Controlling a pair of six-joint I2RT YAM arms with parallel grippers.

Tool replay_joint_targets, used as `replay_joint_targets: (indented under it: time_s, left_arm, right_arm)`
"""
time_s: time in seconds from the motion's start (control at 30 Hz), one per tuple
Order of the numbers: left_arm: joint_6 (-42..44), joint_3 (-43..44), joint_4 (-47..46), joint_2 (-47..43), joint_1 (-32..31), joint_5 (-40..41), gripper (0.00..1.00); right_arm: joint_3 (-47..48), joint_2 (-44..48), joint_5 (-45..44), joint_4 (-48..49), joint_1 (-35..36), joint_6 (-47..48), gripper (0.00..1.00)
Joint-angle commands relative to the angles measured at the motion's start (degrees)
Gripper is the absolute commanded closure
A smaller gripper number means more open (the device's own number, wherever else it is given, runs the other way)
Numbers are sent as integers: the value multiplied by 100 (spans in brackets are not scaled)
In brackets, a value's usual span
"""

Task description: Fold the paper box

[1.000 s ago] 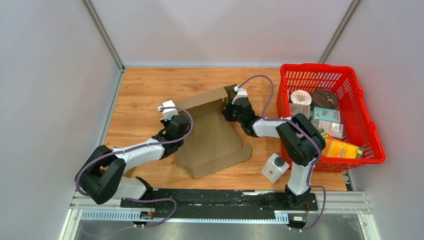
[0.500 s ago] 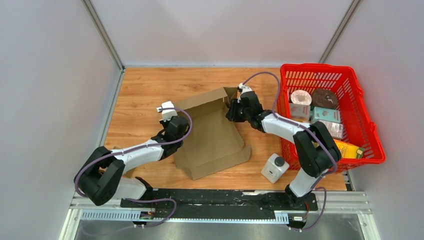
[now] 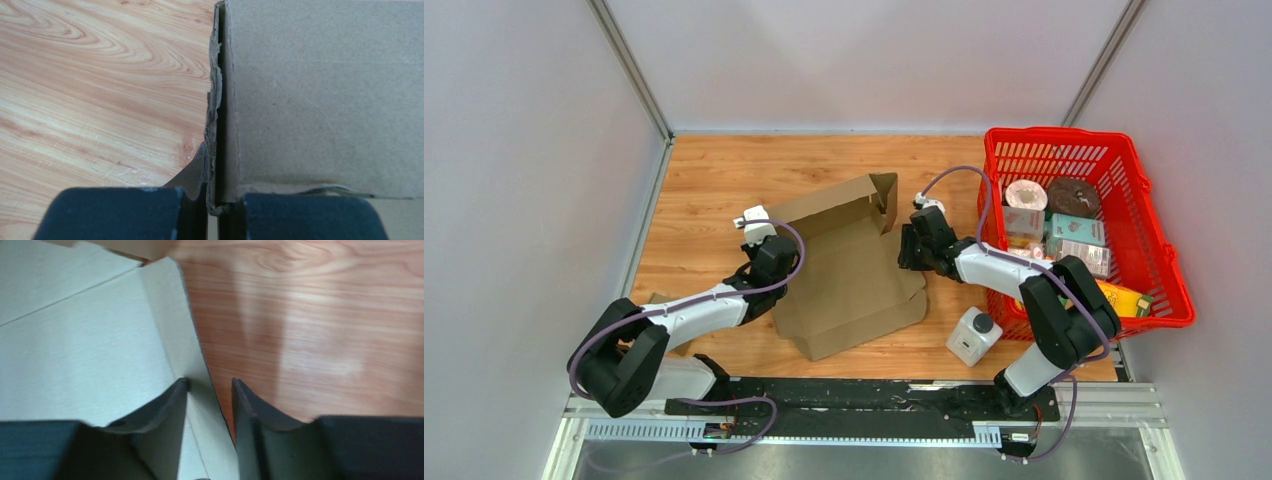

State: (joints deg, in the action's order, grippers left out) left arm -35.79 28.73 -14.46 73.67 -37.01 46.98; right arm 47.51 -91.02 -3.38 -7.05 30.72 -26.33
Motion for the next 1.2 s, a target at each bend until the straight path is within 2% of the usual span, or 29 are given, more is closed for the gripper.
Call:
replay_joint_targets:
  time_s: [0.0,0.07,0.2,0.27,0.37,0.4,0.47,0.53,0.6,0.77,0.87,0.97,1.0,1.07,1.1,1.17]
  left_arm:
    - [-148,-61,-136,-116,1,-40,100]
    - [-121,-17,-119,-99,10,-57,100]
    - [-104,1,-101,-72,1,-84,100]
    - [-95,1,-110,-81,1,-93,100]
    - [-95,-8,-110,-72,1,-93,100]
    - [-95,1,-110,-81,10,-93,100]
    - [-112,36,-66,-63,1,-66,100]
    - [-139,88,13,-37,1,-58,100]
    - [-156,106,66,-28,10,-31,100]
    - [-200,133,145,-19,1,13,100]
    - [-235,141,180,-2,1,48,100]
    - [-262,212,277,25,-8,92,100]
    - [-244,238,303,42,-16,127,100]
    - [-227,317,400,68,-121,328,100]
    - [-183,335,409,77,-191,425,100]
    - [-148,422,470,130,-350,644,100]
  right_arm:
    - [197,-20,-1235,-586,-39,-276,48]
    - [389,-371,-1210,-648,-57,-329,45]
    - [900,-1022,-744,-615,-57,-75,46]
    - [884,-804,-516,-369,-57,161,46]
    - [471,-49,-262,526,-40,600,37]
    - [244,231,-121,1112,-40,689,33]
    - [128,409,-32,1486,-14,795,30]
    - [118,463,-189,1838,92,883,24]
    - [293,288,-338,1839,153,866,21]
    - [934,-64,-1083,1725,312,866,23]
    - [1085,-179,-1698,1566,461,875,30]
    - [1120,-223,-1605,1619,479,840,54]
    - [1216,-249,-1561,1523,487,796,67]
    - [1436,-302,-1473,1208,496,552,81]
    - [1611,-319,-1429,927,496,454,92]
    - [1700,-276,-1350,776,514,261,99]
